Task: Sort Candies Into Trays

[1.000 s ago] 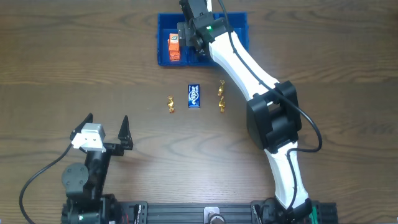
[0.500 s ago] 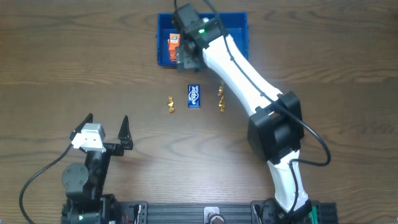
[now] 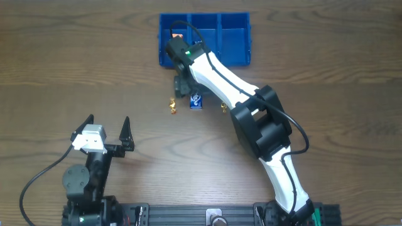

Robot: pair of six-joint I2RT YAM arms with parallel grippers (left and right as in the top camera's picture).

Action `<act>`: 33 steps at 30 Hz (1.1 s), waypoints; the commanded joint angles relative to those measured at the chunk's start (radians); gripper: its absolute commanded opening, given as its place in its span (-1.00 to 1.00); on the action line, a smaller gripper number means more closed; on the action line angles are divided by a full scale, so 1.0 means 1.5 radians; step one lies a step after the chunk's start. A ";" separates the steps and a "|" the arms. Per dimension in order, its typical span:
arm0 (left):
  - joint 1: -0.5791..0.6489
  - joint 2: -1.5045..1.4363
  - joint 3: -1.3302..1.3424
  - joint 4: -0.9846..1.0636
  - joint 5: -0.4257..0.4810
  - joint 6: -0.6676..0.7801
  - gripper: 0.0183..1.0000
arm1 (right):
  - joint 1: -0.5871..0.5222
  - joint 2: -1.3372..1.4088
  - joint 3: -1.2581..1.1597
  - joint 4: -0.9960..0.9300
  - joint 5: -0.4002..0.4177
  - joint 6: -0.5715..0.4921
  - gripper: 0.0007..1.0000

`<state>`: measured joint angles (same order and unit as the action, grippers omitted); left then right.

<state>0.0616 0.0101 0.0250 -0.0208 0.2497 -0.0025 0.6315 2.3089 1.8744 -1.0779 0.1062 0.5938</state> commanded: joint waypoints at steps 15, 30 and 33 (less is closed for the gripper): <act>-0.003 -0.004 -0.013 -0.021 0.014 0.000 1.00 | 0.014 0.007 -0.037 0.052 -0.027 0.025 -0.04; -0.003 -0.004 -0.013 -0.021 0.014 0.000 1.00 | 0.005 -0.008 -0.012 0.061 -0.033 0.012 -0.93; -0.003 -0.004 -0.013 -0.021 0.014 0.000 0.99 | -0.001 -0.052 0.039 0.058 -0.002 -0.020 -0.93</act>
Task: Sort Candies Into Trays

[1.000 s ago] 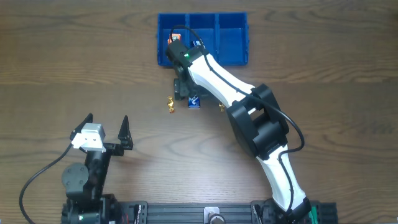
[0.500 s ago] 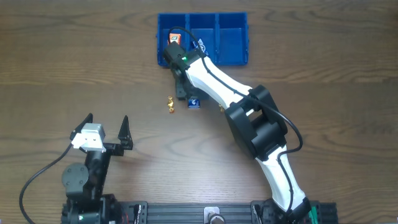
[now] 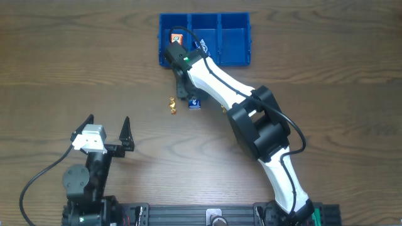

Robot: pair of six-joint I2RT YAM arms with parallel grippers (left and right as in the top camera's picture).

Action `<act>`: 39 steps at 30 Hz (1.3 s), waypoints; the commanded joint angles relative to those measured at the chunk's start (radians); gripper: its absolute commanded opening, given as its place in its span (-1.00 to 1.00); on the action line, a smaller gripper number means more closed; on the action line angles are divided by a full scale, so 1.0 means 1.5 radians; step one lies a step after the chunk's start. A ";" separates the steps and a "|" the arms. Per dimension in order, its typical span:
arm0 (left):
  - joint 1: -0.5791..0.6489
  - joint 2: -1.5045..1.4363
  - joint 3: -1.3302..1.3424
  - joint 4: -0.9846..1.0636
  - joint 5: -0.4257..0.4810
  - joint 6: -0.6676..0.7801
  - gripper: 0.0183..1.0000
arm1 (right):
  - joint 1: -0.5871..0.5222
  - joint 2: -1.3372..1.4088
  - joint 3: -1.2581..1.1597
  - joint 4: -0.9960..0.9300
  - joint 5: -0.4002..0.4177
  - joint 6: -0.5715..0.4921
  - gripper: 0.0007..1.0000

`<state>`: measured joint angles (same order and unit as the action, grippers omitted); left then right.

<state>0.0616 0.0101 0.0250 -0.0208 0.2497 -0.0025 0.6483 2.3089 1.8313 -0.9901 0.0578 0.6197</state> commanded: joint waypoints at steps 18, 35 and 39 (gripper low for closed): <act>-0.003 -0.004 -0.013 -0.021 0.014 0.000 1.00 | -0.112 -0.026 0.232 0.152 0.199 -0.157 -0.93; -0.003 -0.004 -0.013 -0.021 0.014 0.000 1.00 | -0.114 0.048 0.232 0.143 0.164 -0.154 -0.93; -0.003 -0.004 -0.013 -0.021 0.014 0.000 1.00 | -0.114 0.048 0.232 0.145 0.157 -0.154 -0.93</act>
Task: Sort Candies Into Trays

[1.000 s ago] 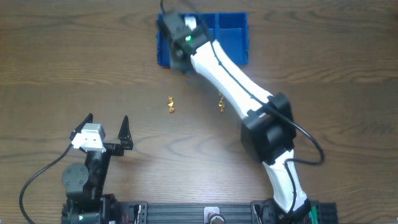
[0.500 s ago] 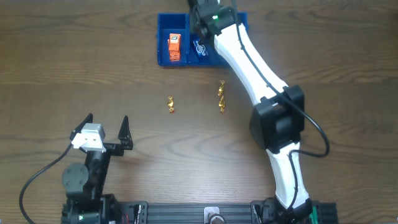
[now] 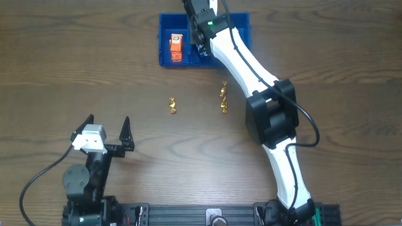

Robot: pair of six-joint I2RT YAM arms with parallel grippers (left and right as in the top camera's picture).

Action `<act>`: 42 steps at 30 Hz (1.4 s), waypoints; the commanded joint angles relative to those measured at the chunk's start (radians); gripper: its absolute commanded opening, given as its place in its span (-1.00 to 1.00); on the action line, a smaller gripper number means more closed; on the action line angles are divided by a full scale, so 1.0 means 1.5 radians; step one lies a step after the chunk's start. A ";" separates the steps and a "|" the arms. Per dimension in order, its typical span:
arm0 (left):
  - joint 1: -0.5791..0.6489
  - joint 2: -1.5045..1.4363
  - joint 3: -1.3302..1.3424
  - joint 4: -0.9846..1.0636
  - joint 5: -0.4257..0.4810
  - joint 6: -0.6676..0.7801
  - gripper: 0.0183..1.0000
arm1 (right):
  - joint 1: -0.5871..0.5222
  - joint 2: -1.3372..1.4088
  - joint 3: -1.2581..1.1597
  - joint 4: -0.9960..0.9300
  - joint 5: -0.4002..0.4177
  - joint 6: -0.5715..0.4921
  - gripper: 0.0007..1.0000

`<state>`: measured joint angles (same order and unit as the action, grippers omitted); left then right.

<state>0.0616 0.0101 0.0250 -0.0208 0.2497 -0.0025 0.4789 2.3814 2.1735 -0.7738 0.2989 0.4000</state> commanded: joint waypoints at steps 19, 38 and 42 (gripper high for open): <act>-0.003 -0.004 -0.013 -0.021 0.014 0.000 1.00 | 0.005 0.000 0.004 -0.030 -0.026 -0.008 0.43; -0.003 -0.004 -0.013 -0.021 0.014 0.000 1.00 | 0.011 -0.003 0.056 -0.090 -0.073 -0.008 1.00; -0.003 -0.004 -0.013 -0.021 0.014 0.000 0.99 | 0.041 -0.003 0.094 -0.184 -0.107 -0.003 1.00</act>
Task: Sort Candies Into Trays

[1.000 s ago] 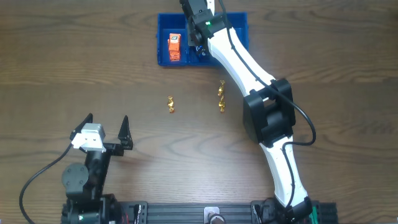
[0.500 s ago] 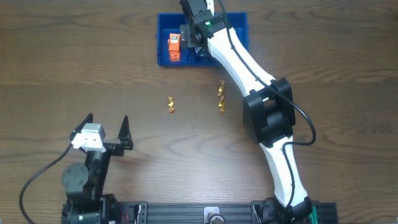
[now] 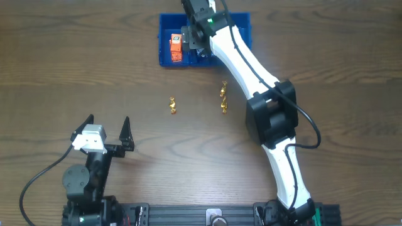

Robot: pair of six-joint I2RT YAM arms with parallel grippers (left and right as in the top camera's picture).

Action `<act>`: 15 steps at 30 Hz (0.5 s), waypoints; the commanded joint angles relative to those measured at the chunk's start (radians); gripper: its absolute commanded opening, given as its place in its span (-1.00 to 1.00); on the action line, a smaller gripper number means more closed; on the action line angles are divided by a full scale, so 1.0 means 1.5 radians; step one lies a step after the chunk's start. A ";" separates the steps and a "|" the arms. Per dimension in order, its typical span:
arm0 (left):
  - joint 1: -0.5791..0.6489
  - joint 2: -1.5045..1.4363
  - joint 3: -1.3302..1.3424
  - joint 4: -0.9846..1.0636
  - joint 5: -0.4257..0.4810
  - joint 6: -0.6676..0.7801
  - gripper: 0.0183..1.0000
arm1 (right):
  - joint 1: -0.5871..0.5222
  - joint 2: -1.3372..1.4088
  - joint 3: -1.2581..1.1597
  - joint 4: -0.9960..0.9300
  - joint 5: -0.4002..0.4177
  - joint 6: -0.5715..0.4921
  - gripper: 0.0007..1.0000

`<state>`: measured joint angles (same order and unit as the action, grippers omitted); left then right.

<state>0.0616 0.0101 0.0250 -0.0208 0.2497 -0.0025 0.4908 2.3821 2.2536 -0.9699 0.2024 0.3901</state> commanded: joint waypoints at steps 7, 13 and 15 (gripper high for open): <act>-0.003 -0.004 -0.013 -0.021 0.014 0.000 0.99 | 0.125 -0.002 0.037 -0.187 -0.087 0.036 1.00; -0.003 -0.004 -0.013 -0.021 0.014 0.000 1.00 | 0.190 0.002 -0.018 -0.199 -0.087 0.068 1.00; -0.003 -0.004 -0.013 -0.021 0.014 0.000 1.00 | 0.197 0.002 -0.058 -0.180 -0.090 0.074 1.00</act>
<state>0.0616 0.0101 0.0254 -0.0208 0.2497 -0.0025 0.7803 2.3814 2.2505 -1.2587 0.0708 0.4534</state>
